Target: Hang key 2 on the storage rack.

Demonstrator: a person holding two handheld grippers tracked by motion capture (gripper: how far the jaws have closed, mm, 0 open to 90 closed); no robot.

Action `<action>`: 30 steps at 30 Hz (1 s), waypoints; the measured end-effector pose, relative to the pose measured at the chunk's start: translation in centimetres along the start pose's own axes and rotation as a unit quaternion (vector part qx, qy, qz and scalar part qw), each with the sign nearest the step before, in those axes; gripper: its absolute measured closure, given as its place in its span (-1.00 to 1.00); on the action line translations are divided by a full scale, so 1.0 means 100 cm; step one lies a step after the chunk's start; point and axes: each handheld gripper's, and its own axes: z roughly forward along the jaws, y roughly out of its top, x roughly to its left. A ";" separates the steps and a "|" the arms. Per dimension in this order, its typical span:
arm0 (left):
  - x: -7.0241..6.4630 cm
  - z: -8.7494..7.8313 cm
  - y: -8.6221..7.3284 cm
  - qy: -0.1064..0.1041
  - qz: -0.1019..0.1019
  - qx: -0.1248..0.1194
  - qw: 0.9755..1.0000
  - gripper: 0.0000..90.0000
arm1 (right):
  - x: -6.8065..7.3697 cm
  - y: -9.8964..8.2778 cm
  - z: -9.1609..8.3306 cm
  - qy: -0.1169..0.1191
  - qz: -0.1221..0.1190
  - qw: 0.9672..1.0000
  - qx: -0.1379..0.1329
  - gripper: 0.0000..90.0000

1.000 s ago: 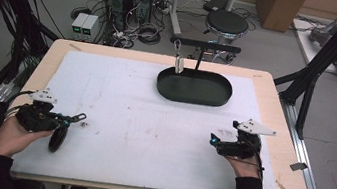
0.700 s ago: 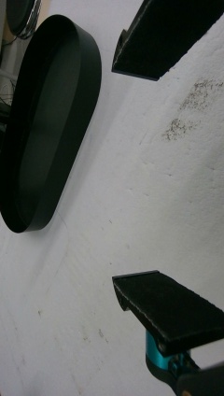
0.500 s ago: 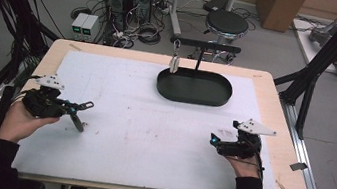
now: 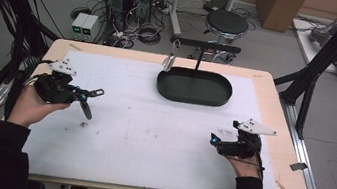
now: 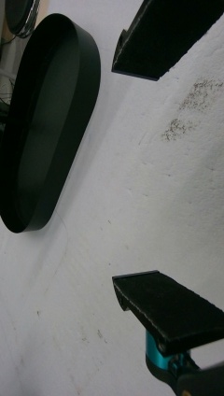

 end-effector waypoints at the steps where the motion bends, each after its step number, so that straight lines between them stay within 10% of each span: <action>1: 0.000 0.000 0.003 0.001 0.001 -0.001 1.000 0.90 | 0.000 0.000 0.000 0.001 0.003 1.000 0.000 -0.99; 30: 0.001 0.022 0.081 0.000 0.046 -0.010 0.999 0.91 | 0.000 0.000 0.001 0.002 -0.001 1.000 0.003 -0.99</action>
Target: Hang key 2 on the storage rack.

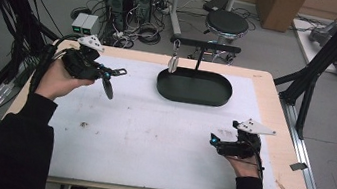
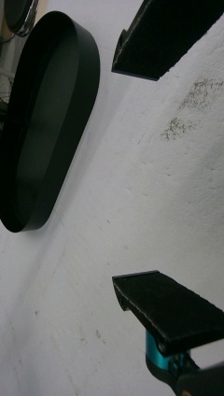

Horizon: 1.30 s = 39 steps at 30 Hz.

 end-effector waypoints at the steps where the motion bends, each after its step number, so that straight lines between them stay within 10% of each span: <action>1: 0.000 0.001 0.003 -0.001 0.004 0.000 1.000 0.91 | 0.000 0.000 0.000 0.000 0.001 1.000 0.000 -0.99; 39: 0.001 0.061 0.107 -0.012 0.038 -0.025 0.999 0.91 | -0.001 -0.001 0.000 -0.002 0.000 1.000 0.001 -0.99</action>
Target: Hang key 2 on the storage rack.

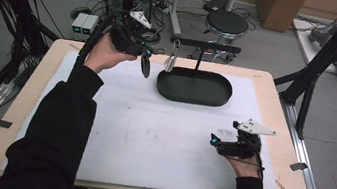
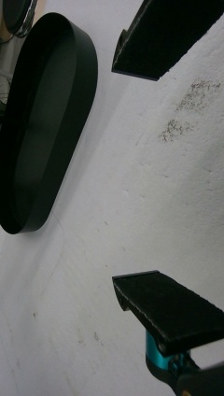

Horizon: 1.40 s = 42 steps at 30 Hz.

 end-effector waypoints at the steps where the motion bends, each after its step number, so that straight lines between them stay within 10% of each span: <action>1: 0.000 0.002 0.002 -0.001 0.001 0.000 1.000 0.91 | 0.000 0.000 0.000 0.000 0.000 1.000 -0.001 -0.99; 42: -0.009 0.076 0.059 -0.007 -0.002 -0.012 1.000 0.91 | -0.004 -0.001 -0.004 0.001 0.007 1.000 -0.007 -0.99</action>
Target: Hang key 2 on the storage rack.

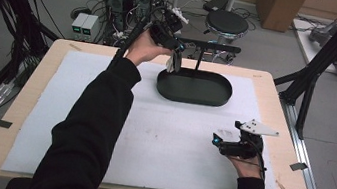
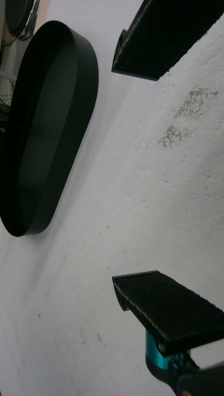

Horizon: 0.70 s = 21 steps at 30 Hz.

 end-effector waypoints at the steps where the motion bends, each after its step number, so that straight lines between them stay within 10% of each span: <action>1: 0.000 0.002 0.000 0.004 0.000 0.001 1.000 0.91 | 0.000 0.000 0.000 0.000 0.000 1.000 0.000 -0.99; 21: -0.011 0.056 -0.005 0.061 -0.033 0.006 0.998 0.91 | -0.002 0.000 0.000 0.004 0.000 1.000 -0.002 -0.99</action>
